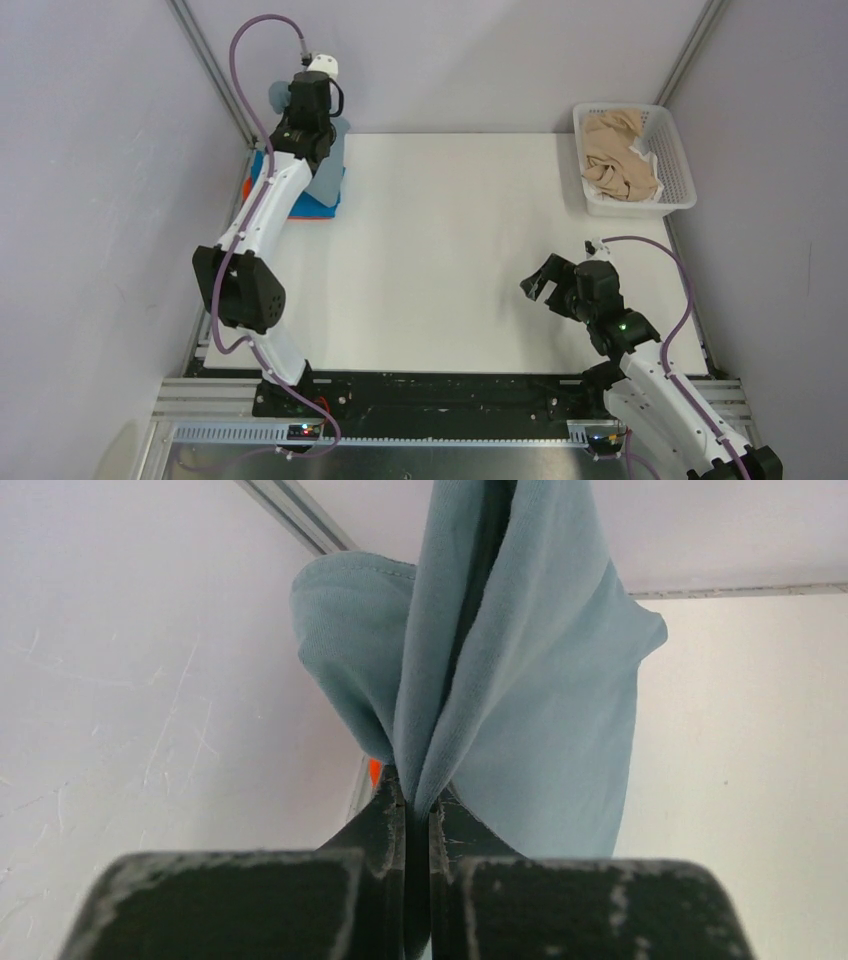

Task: Fold and stack the t-shirts
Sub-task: Put the neatly folded tshirt into the corner of the board with the left arm

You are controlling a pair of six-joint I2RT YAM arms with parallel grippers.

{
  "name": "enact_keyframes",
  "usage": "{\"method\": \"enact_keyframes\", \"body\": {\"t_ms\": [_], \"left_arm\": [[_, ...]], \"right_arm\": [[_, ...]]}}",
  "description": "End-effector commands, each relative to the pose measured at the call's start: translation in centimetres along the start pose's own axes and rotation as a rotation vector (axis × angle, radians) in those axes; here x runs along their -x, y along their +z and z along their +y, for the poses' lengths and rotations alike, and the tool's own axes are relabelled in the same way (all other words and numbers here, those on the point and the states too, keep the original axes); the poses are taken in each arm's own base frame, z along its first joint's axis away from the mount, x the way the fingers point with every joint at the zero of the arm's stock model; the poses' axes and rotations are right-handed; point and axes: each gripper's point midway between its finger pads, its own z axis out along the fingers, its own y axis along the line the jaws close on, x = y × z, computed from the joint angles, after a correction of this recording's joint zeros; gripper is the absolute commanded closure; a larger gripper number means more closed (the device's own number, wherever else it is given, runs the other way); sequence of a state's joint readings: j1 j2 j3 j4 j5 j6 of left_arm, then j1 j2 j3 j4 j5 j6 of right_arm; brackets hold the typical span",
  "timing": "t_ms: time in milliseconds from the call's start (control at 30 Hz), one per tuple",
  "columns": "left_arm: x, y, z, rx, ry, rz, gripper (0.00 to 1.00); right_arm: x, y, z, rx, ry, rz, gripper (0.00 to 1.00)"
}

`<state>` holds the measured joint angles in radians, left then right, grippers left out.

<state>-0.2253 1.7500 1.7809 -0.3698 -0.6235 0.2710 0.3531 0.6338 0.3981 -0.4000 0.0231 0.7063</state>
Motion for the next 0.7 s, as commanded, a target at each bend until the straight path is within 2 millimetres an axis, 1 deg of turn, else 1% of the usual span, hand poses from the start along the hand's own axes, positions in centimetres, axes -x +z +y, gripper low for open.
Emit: {"method": "enact_keyframes", "body": {"t_ms": [0,100,200,267,367,400,433,467,567,633,667], "left_arm": [[1.4,-0.2,0.8,-0.013,-0.052,-0.05,1.0],[0.1,1.2,0.1,-0.026,-0.053,-0.017,1.0],[-0.5,2.2,-0.1,-0.038,-0.056,0.001,1.0],[-1.4,3.1,-0.3,-0.055,-0.051,0.017,1.0],[-3.1,4.7,-0.5,-0.072,-0.047,0.054,1.0],[-3.6,5.3,0.2,-0.062,-0.054,0.064,1.0],[-4.1,6.0,0.1,-0.061,-0.055,0.078,1.0],[-4.6,6.5,0.7,-0.048,-0.056,0.089,1.0],[-6.3,8.1,1.4,-0.022,-0.031,0.13,1.0],[-7.5,9.2,2.4,-0.004,-0.023,0.156,1.0],[-8.3,9.8,2.3,-0.003,-0.012,0.172,1.0]], "right_arm": [[0.5,0.0,-0.5,-0.025,0.007,-0.026,0.01],[0.5,0.0,-0.7,-0.037,0.01,-0.029,0.01],[0.7,0.1,-0.9,-0.052,0.011,-0.036,0.01],[0.7,0.1,-1.1,-0.059,0.011,-0.037,0.01],[0.6,0.1,-1.2,-0.065,0.011,-0.037,0.0],[0.7,0.1,-1.2,-0.067,0.012,-0.039,0.0],[0.7,0.1,-1.3,-0.067,0.011,-0.04,0.01],[0.7,0.1,-1.4,-0.072,0.012,-0.042,0.01],[0.9,0.1,-1.5,-0.083,0.013,-0.049,0.01],[1.0,0.0,-1.7,-0.092,0.012,-0.054,0.01],[1.0,0.0,-1.8,-0.098,0.013,-0.056,0.01]]}}
